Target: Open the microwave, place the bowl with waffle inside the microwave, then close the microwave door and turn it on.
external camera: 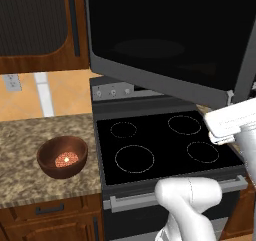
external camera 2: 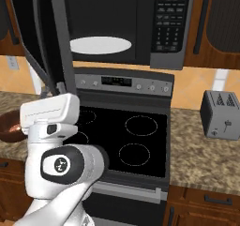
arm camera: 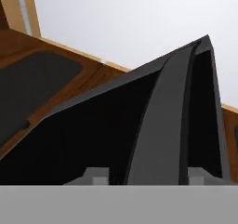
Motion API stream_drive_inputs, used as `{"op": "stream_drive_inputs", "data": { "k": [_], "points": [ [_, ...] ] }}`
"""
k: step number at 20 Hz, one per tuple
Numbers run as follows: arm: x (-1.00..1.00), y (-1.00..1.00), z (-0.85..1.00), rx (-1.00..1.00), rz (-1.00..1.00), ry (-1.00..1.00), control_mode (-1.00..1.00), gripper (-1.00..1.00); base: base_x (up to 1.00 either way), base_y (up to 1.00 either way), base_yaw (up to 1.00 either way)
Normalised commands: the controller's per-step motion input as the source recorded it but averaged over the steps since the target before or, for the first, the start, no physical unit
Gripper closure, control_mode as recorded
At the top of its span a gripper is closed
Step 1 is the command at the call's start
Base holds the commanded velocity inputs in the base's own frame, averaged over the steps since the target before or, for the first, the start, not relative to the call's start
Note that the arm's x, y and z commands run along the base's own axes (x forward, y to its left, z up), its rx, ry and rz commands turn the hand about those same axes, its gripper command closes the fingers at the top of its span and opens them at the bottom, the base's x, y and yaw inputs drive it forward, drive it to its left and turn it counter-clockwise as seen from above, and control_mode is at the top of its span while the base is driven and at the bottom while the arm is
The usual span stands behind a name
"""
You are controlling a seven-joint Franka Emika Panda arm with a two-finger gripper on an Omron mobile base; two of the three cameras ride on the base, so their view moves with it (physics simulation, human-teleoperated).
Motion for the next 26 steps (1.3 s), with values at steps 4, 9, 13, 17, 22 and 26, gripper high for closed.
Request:
{"op": "stream_drive_inputs", "data": {
  "k": [4, 9, 13, 17, 22, 26],
  "points": [
    [-1.0, -0.48, 0.09, -0.03, 0.2, -0.22, -1.0, -1.0, 0.0, 0.0, 0.0],
    [-1.0, -1.0, 0.02, 0.14, 0.18, -0.28, -1.0, -1.0, 0.0, 0.0, 0.0],
    [-1.0, -0.96, 0.08, 0.15, 0.22, -0.18, -1.0, -1.0, 0.0, 0.0, 0.0],
    [-1.0, -0.67, 0.09, 0.07, 0.01, -0.41, -1.0, -1.0, 0.0, 0.0, 0.0],
    [-1.0, -0.52, 0.01, 0.08, -0.1, -0.39, -1.0, -1.0, 0.0, 0.0, 0.0],
    [-0.15, -1.0, -0.05, 0.27, 0.05, 0.74, -1.0, -1.0, 0.0, 0.0, 0.0]
  ]
}}
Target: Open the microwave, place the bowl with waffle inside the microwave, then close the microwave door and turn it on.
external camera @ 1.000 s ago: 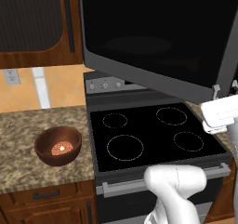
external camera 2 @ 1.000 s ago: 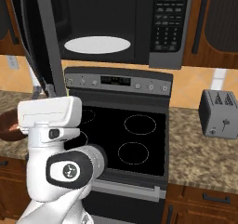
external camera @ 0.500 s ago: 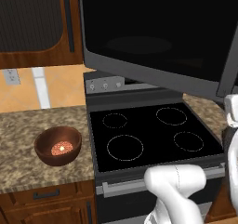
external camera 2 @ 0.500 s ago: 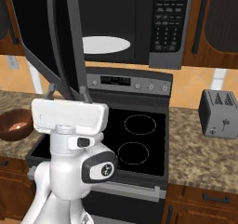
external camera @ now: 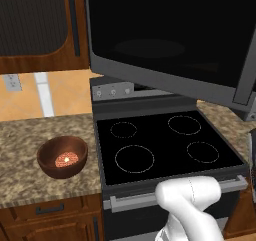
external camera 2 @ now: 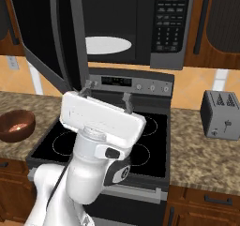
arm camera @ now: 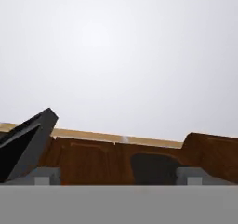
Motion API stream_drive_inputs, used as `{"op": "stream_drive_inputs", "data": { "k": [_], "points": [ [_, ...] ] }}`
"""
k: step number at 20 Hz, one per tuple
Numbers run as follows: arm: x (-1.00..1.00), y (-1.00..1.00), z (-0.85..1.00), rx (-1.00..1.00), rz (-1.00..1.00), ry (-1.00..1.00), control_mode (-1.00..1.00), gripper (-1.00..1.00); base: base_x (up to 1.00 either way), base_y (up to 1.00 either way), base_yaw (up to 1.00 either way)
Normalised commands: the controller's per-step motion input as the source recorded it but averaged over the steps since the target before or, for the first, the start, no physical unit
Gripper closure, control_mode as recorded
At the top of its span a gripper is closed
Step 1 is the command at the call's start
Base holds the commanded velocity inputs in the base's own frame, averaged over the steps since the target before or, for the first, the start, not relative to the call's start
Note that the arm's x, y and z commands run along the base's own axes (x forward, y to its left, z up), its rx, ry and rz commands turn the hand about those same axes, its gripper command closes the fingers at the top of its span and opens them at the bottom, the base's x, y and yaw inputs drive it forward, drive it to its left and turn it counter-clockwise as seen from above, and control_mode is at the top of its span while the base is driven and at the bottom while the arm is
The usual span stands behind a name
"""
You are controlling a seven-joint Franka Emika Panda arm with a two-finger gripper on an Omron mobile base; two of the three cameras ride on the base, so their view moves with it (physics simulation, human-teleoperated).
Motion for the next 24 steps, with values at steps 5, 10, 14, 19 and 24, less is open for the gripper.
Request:
{"op": "stream_drive_inputs", "data": {
  "k": [5, 10, 14, 19, 24],
  "points": [
    [0.06, -0.99, -0.48, -0.01, 0.05, 1.0, -1.0, -1.0, 0.0, 0.0, 0.0],
    [-0.91, -1.0, -0.12, 0.32, 0.06, 0.82, -1.0, -1.0, 0.0, 0.0, 0.0],
    [-0.83, -0.9, -0.01, 0.46, 0.09, 0.83, -1.0, -1.0, 0.0, 0.0, 0.0],
    [-0.42, -0.64, 0.13, 0.46, 0.2, 0.82, -1.0, -1.0, 0.0, 0.0, 0.0],
    [0.31, -0.07, 0.1, 0.51, 0.62, 0.32, -1.0, -1.0, 0.0, 0.0, 0.0]
  ]
}}
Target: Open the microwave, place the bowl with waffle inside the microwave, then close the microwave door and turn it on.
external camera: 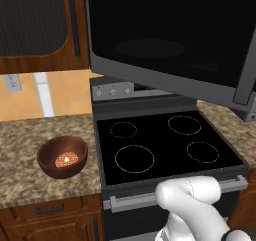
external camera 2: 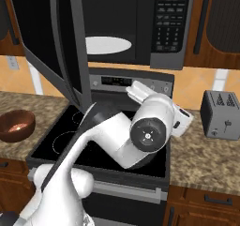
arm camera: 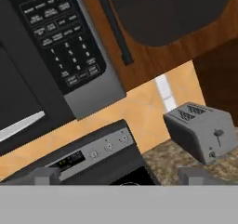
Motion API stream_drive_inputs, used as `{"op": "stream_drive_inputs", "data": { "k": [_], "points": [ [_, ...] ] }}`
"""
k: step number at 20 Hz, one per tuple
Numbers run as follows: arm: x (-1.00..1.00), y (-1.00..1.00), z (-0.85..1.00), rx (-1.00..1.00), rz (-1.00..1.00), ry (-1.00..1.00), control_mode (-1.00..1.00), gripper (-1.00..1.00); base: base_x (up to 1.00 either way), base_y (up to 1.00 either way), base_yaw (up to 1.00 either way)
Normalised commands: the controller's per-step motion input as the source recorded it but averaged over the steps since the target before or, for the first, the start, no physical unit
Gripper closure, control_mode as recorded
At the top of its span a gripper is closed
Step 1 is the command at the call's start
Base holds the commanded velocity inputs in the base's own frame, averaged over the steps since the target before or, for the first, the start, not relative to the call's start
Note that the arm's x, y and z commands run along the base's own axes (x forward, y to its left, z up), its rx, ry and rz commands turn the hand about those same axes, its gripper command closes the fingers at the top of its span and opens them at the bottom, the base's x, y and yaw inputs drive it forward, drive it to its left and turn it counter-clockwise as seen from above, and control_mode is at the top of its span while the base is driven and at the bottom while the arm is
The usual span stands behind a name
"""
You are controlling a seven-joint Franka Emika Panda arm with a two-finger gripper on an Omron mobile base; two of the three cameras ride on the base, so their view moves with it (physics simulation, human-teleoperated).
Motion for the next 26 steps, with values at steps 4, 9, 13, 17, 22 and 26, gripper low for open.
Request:
{"op": "stream_drive_inputs", "data": {
  "k": [4, 9, 13, 17, 22, 26],
  "points": [
    [0.7, 0.0, -0.16, 0.28, 0.88, 0.01, -1.0, -1.0, 0.0, 0.0, 0.0],
    [1.0, 0.07, -0.14, 0.31, 0.66, -0.01, -1.0, -1.0, 0.0, 0.0, 0.0],
    [0.82, 0.66, -0.02, 0.27, 0.6, 0.07, -1.0, -1.0, 0.0, 0.0, 0.0],
    [0.88, 0.85, 0.0, 0.27, 0.52, 0.26, -1.0, -1.0, 0.0, 0.0, 0.0],
    [0.44, 0.98, -0.03, 0.12, 0.36, 0.13, -1.0, -1.0, 0.0, 0.0, 0.0],
    [-0.28, 1.0, 0.0, 0.01, 0.39, 0.0, -1.0, -1.0, 0.0, 0.0, 0.0]
  ]
}}
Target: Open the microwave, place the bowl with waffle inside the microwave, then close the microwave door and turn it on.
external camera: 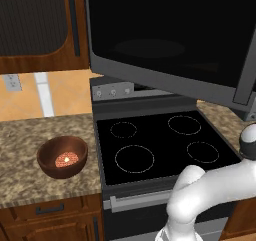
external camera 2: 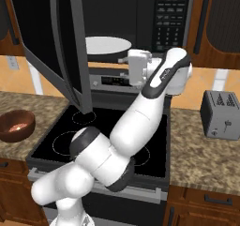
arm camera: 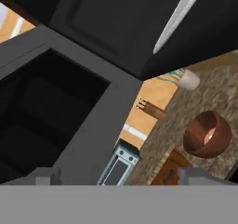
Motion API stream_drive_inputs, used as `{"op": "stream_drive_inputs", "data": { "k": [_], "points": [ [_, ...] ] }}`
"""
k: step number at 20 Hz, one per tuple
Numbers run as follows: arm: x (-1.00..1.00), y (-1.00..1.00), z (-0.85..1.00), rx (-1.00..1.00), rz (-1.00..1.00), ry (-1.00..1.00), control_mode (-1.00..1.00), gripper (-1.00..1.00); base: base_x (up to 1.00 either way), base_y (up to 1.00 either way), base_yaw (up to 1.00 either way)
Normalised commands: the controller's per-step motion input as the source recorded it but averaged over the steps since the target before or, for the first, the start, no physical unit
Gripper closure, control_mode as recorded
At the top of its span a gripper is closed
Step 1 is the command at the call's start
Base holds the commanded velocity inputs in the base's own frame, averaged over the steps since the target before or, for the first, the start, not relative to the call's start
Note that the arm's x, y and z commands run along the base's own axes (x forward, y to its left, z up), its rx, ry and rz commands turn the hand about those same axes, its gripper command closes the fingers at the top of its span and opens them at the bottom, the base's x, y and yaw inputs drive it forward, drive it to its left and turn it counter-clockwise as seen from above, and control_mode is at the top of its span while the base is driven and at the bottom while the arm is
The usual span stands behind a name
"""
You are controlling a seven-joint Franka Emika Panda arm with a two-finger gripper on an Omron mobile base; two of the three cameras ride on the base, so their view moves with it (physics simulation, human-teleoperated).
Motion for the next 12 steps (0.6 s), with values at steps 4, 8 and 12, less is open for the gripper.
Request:
{"op": "stream_drive_inputs", "data": {
  "k": [4, 8, 12],
  "points": [
    [-0.44, 1.0, 0.0, 0.0, 0.47, 0.0, -1.0, -1.0, 0.0, 0.0, 0.0],
    [-0.39, 1.0, 0.0, 0.0, 0.43, 0.0, -1.0, -1.0, 0.0, 0.0, 0.0],
    [-0.3, 1.0, 0.06, -0.02, 0.39, 0.0, -1.0, -1.0, 0.0, 0.0, 0.0]
  ]
}}
